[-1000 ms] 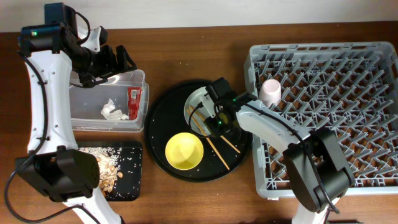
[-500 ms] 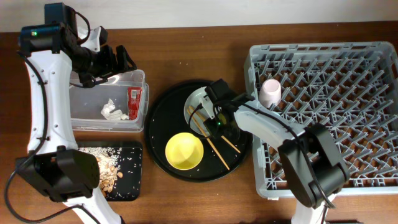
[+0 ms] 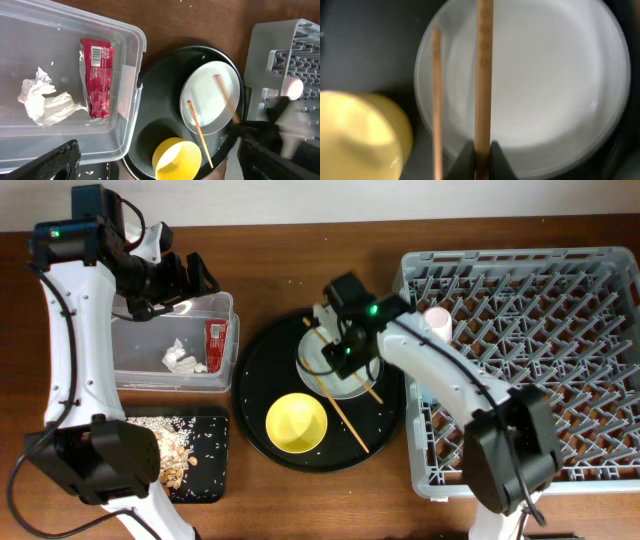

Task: Sort waste into correct bins and load items into the dishwasher rack
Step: 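Carry the chopstick to the rack and stand it upright, then reach the right gripper back and pinch the second chopstick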

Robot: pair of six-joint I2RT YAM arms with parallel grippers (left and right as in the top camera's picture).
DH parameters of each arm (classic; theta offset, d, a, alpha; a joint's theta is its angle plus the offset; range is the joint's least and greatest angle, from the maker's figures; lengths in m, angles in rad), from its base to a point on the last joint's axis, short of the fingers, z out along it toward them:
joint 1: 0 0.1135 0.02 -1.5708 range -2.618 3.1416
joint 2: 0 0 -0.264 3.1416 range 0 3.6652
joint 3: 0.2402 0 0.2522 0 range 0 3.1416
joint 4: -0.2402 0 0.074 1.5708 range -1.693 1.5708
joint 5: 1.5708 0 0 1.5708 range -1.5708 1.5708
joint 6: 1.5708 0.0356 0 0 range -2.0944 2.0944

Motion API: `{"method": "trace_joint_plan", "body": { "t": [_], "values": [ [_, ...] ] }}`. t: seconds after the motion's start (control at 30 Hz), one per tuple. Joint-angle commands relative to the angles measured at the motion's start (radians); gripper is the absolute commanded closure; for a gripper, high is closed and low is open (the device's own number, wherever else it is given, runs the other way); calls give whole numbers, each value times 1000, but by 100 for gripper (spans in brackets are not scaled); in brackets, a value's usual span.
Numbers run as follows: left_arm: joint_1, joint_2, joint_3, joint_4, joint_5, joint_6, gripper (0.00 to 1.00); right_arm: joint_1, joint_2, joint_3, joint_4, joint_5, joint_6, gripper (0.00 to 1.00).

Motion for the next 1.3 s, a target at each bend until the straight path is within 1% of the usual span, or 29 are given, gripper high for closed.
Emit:
{"method": "trace_joint_plan", "body": {
  "t": [0.0, 0.07, 0.13, 0.27, 0.37, 0.4, 0.47, 0.6, 0.63, 0.67, 0.7, 0.73, 0.77, 0.83, 0.9, 1.0, 1.07, 1.13, 1.17, 1.2, 1.23, 1.27],
  "values": [
    [3, -7, 3, 0, 0, 1, 0, -100, -32, 155, -147, 44, 4, 96],
    [3, -7, 3, 0, 0, 1, 0, -214, -32, 179, -215, 104, 4, 96],
    [3, -7, 3, 0, 0, 1, 0, -329, -30, 178, -265, 119, 4, 96],
    [3, -7, 3, 0, 0, 1, 0, -502, -30, 178, -279, 119, 4, 96],
    [3, -7, 3, 0, 0, 1, 0, -555, -23, 177, -279, 123, -2, 96],
    [3, -7, 3, 0, 0, 1, 0, -565, -19, 175, -279, 139, -23, 96],
    [3, -7, 3, 0, 0, 1, 0, -577, -8, 172, -271, 192, -23, 96],
    [3, -7, 3, 0, 0, 1, 0, -580, 9, 172, -267, 201, -22, 96],
    [3, -7, 3, 0, 0, 1, 0, -580, 17, 172, -267, 214, -23, 91],
    [3, -7, 3, 0, 0, 1, 0, -580, 26, 172, -268, 216, -22, 76],
    [3, -7, 3, 0, 0, 1, 0, -580, 33, 172, -269, 216, -22, 63],
    [3, -7, 3, 0, 0, 1, 0, -580, 40, 172, -269, 216, -22, 52],
    [3, -7, 3, 0, 0, 1, 0, -580, 44, 172, -269, 216, -22, 46],
    [3, -7, 3, 0, 0, 1, 0, -580, 44, 172, -269, 216, -22, 44],
    [3, -7, 3, 0, 0, 1, 0, -576, 38, 184, -286, 180, -18, 44],
    [3, -7, 3, 0, 0, 1, 0, -554, 20, 288, -402, 16, -18, 44],
    [3, -7, 3, 0, 0, 1, 0, -497, 6, 363, -494, -122, -18, 44],
    [3, -7, 3, 0, 0, 1, 0, -430, 2, 370, -503, -192, -18, 42],
    [3, -7, 3, 0, 0, 1, 0, -367, 6, 362, -499, -213, -17, 31],
    [3, -7, 3, 0, 0, 1, 0, -320, 8, 347, -485, -212, 11, 23],
    [3, -7, 3, 0, 0, 1, 0, -283, 8, 334, -468, -212, 51, 9],
    [3, -7, 3, 0, 0, 1, 0, -239, 8, 316, -442, -212, 101, 2]
  ]
}}
